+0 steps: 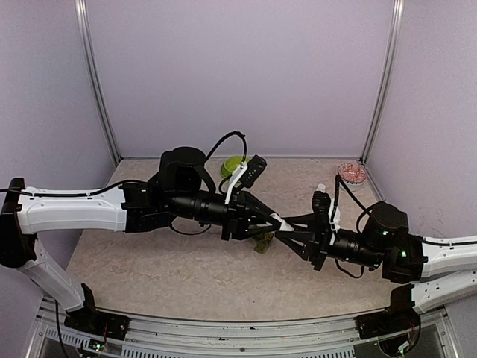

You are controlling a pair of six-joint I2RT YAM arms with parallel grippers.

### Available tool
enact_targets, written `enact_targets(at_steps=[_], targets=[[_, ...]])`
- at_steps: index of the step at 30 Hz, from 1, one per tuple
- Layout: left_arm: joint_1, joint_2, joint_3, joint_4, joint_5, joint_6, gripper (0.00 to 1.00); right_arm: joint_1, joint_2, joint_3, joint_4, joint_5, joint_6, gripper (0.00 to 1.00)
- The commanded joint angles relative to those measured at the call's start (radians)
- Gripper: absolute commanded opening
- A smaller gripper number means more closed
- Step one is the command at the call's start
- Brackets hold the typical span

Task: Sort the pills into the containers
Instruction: Screw the lid of the pill bottle onto the pill bottle.

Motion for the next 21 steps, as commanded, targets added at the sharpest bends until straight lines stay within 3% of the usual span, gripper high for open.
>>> enact_targets(at_steps=[1,6,9,13,15,21], targets=[[-0.04,0.005,0.004,-0.064,0.086,0.055,0.32,0.008,-0.012,0.039,0.086,-0.002,0.025,0.15],[-0.037,0.007,-0.018,-0.028,0.087,0.034,0.39,0.008,-0.029,0.024,0.102,0.006,0.017,0.15],[-0.034,-0.001,-0.021,-0.013,0.082,0.026,0.5,0.009,-0.024,0.023,0.095,0.011,0.016,0.15],[-0.032,-0.024,-0.025,0.004,0.076,0.013,0.75,0.008,-0.023,0.023,0.092,0.029,0.017,0.15],[-0.031,-0.044,-0.031,0.009,0.052,0.004,0.96,0.008,-0.033,0.022,0.091,0.038,0.016,0.14],[-0.008,-0.125,-0.093,0.07,-0.112,-0.07,0.99,0.008,-0.058,0.028,0.068,0.079,0.001,0.15]])
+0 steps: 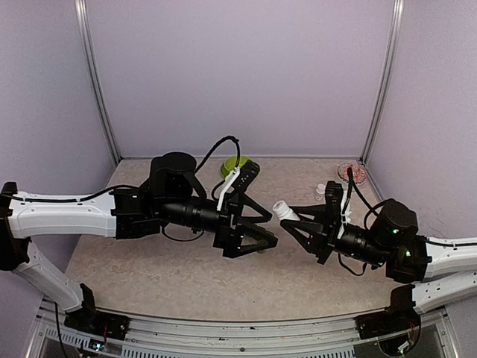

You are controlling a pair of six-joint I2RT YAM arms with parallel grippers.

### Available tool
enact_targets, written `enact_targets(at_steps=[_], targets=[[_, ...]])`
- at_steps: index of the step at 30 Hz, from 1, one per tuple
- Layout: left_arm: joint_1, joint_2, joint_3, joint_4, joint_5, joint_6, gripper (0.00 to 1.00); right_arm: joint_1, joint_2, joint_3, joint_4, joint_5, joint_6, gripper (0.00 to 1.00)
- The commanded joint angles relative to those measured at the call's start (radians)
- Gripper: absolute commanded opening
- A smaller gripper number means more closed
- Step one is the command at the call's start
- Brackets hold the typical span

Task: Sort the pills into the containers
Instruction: Screw the lid of the pill bottle onto the pill bottle.

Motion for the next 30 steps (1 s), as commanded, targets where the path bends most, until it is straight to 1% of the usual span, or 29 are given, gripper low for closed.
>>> enact_targets(at_steps=[1,3,5,9,15,30], targets=[[0.017,-0.086,-0.044,0.079,-0.154,-0.077,0.99,0.002,-0.028,0.029,0.006,0.056,-0.011,0.15],[0.017,-0.109,-0.069,0.119,-0.217,-0.113,0.99,0.002,-0.021,0.038,-0.002,0.075,-0.018,0.15],[0.015,-0.126,-0.092,0.161,-0.273,-0.182,0.99,0.002,-0.002,0.047,-0.01,0.094,-0.027,0.15],[0.009,-0.123,-0.099,0.199,-0.323,-0.251,0.99,0.002,0.037,0.062,0.009,0.119,-0.036,0.15],[-0.005,-0.099,-0.09,0.232,-0.318,-0.291,0.99,0.002,0.098,0.101,0.018,0.149,-0.051,0.14],[-0.019,-0.061,-0.071,0.279,-0.257,-0.308,0.99,0.002,0.175,0.126,0.053,0.16,-0.061,0.14]])
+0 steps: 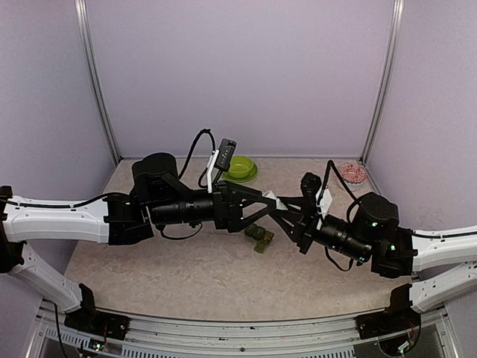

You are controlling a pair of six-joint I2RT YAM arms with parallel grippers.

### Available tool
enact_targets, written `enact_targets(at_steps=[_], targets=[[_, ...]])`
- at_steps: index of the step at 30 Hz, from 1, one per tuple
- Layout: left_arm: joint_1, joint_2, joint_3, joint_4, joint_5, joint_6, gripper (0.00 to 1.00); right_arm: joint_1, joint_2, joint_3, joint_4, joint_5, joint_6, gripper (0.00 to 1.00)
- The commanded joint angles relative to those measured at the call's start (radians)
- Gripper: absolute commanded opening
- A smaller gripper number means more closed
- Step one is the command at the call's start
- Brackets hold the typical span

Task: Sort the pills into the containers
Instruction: Screw the lid of the pill bottle onto the pill bottle.

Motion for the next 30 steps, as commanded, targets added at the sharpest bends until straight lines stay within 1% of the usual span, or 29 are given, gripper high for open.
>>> enact_targets(at_steps=[1,11,30], targets=[[-0.008,0.014,0.02,0.059,0.029,-0.013,0.99,0.002,0.026,0.04,0.036,0.007,-0.007,0.14],[-0.013,0.027,0.037,0.066,0.051,-0.018,0.99,0.002,0.06,0.058,0.027,0.016,-0.017,0.14],[-0.014,0.029,0.048,0.052,0.045,-0.001,0.99,0.002,0.151,0.071,0.045,-0.065,0.011,0.13]])
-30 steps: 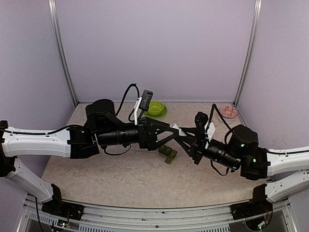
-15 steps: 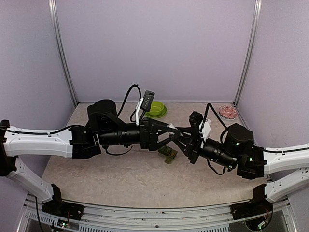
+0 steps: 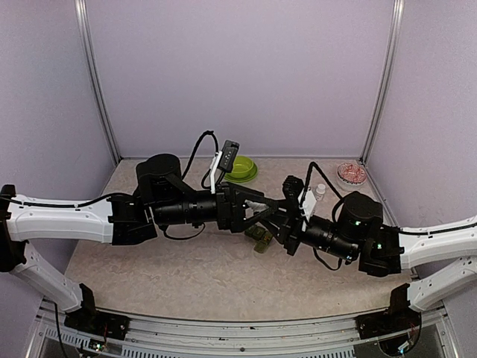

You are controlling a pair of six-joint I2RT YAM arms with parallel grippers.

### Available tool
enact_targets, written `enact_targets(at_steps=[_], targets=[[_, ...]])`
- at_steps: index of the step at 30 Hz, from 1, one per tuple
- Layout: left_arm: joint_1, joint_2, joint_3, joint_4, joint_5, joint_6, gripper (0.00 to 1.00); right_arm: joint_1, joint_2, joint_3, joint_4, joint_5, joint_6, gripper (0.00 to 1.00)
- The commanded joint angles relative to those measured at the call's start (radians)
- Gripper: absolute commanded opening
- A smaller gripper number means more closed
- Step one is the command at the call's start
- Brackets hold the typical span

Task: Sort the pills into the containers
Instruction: Screw the lid of the pill bottle onto the pill bottle.

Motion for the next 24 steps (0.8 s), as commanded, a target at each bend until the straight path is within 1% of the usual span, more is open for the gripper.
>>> enact_targets(at_steps=[1,13,16,24], targets=[[-0.016,0.002,0.042,0.03,0.03,0.013,0.99,0.002,0.029,0.019,0.009,-0.031,0.015,0.13],[-0.015,-0.008,0.028,0.04,0.021,0.009,0.99,0.003,0.058,0.015,0.053,-0.121,0.031,0.13],[-0.013,-0.022,0.015,0.044,0.014,0.01,0.99,0.002,0.029,-0.005,0.07,-0.103,0.027,0.13],[-0.013,-0.063,-0.006,0.022,-0.035,0.007,0.99,0.002,-0.11,-0.052,0.059,0.019,-0.01,0.13]])
